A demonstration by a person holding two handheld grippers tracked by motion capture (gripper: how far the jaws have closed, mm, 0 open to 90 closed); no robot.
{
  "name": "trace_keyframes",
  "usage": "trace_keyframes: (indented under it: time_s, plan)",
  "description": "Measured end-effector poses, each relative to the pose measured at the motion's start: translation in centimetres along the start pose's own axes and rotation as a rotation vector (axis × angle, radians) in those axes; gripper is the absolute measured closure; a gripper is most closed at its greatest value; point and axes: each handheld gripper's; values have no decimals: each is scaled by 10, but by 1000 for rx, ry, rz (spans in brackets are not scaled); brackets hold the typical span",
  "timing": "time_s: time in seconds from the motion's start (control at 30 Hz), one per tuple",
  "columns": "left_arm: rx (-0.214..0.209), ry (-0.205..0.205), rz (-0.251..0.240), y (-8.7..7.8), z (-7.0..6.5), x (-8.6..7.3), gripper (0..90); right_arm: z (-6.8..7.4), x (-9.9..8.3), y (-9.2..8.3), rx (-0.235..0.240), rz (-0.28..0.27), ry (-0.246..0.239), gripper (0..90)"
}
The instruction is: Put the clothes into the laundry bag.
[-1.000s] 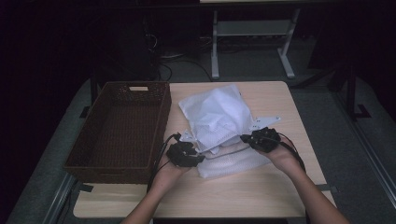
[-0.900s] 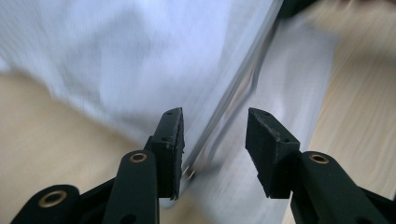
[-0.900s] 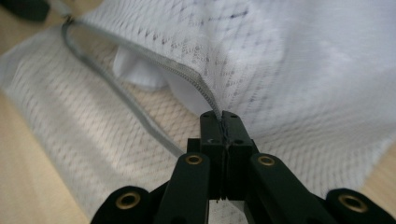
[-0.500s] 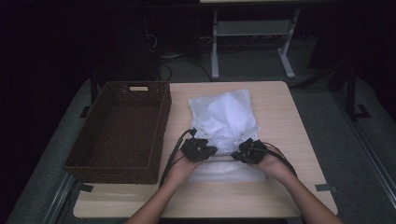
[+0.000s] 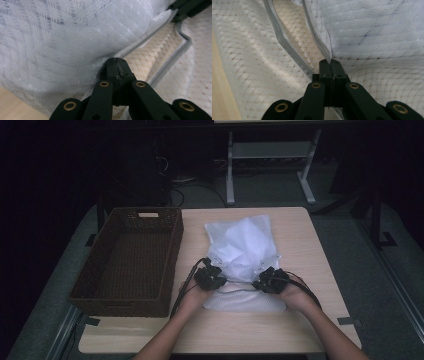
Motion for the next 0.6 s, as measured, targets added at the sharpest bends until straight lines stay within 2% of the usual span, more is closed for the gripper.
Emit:
trace_keyframes:
  time_s: [0.07,0.13,0.17,0.27,0.33,0.43,0.6]
  plan:
    - [-18,-17,-8,0,2,0,887,-1,0,1,-4,-14,-1,868]
    - [-59,-41,-26,-5,1,-1,812,0,-1,1,14,-23,-2,764]
    - [-70,-36,-31,-8,-1,-1,784,1,-3,-1,42,-36,10,712]
    - [-80,-19,-54,-20,-7,0,760,1,-6,-9,91,-67,28,664]
    - [-91,-29,-79,-28,-8,1,748,1,-7,-18,119,-100,40,635]
    - [-82,-30,-94,-39,-9,-1,699,0,-8,-28,124,-130,54,575]
    - [-77,-36,-107,-50,-15,-7,550,-6,-20,-40,90,-177,97,458]
Point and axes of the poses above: each handheld gripper's, and its own axes: y roughly forward along the jaws, x roughly out of its top, z roughly to its left, and after that the axes turned 7 degrees about y, right-handed
